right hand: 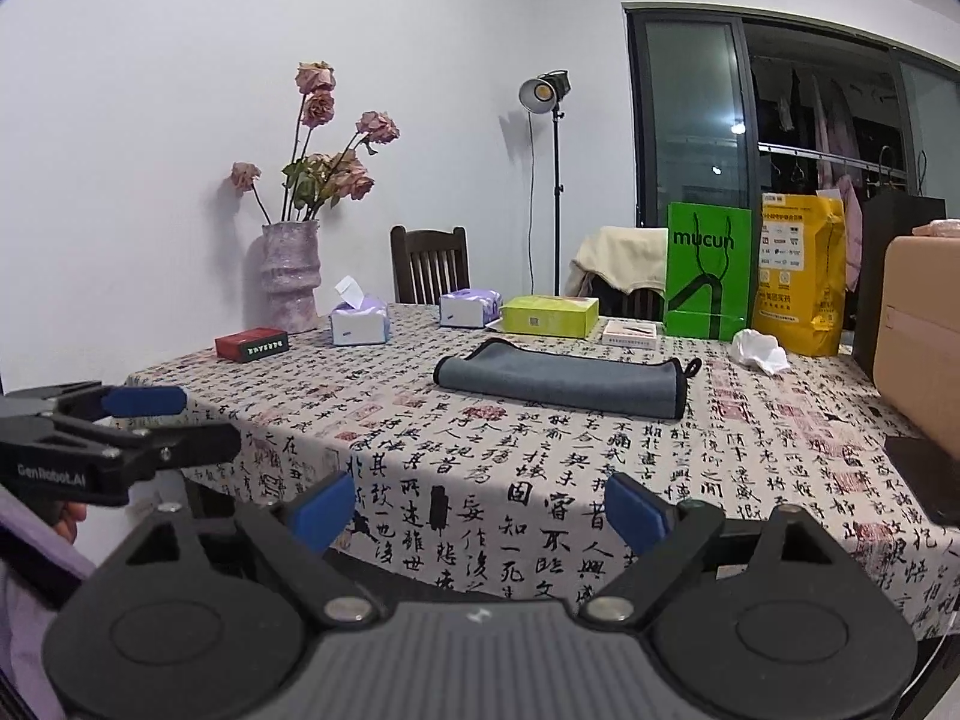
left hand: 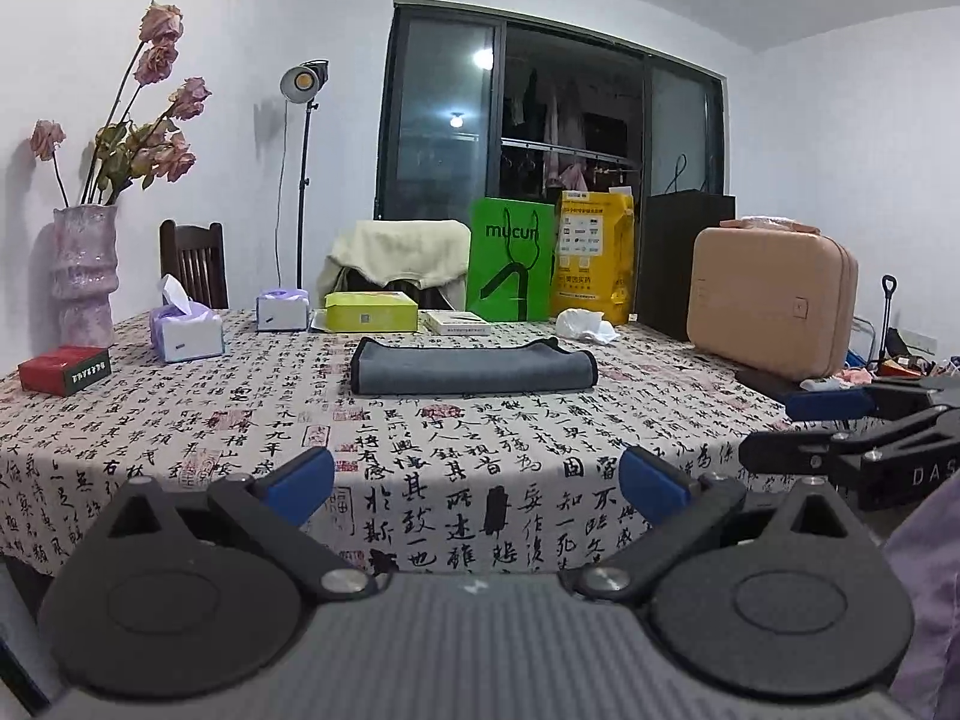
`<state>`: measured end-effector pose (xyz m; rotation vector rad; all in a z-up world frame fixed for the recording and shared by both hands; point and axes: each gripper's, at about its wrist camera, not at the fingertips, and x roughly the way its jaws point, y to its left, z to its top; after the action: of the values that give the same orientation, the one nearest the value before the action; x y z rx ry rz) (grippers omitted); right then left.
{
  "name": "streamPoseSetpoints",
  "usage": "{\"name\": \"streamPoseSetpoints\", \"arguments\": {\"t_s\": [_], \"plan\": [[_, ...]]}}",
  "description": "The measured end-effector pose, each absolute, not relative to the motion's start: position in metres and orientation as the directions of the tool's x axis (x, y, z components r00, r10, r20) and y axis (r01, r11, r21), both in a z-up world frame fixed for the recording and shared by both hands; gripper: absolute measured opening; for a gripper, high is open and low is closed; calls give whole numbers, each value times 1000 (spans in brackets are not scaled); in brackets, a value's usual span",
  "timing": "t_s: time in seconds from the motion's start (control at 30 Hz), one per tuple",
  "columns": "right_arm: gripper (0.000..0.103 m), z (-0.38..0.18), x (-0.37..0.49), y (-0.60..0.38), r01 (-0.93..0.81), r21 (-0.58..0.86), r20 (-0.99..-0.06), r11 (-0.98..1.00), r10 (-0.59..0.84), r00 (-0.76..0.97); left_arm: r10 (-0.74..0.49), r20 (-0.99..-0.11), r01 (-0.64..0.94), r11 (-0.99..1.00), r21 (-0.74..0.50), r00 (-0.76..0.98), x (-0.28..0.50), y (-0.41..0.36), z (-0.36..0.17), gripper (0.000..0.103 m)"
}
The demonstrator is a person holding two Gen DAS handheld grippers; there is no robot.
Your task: Fold towel
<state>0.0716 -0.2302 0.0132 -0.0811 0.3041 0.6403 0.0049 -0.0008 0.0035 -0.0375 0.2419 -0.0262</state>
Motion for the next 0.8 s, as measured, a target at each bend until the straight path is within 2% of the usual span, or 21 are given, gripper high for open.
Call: {"name": "streamPoseSetpoints", "arguments": {"t_s": [0.3, 0.4, 0.8], "plan": [[91, 12, 66, -230, -595, 10, -293, 803, 572, 767, -34, -225, 29, 999, -26, 974, 3, -7, 2, 103], [98, 10, 67, -231, -590, 11, -290, 807, 567, 771, -34, -224, 29, 999, -24, 974, 4, -7, 1, 103], [100, 9, 68, -231, -592, 18, -299, 806, 570, 765, -38, -226, 35, 999, -18, 973, 4, -8, 1, 103]]}}
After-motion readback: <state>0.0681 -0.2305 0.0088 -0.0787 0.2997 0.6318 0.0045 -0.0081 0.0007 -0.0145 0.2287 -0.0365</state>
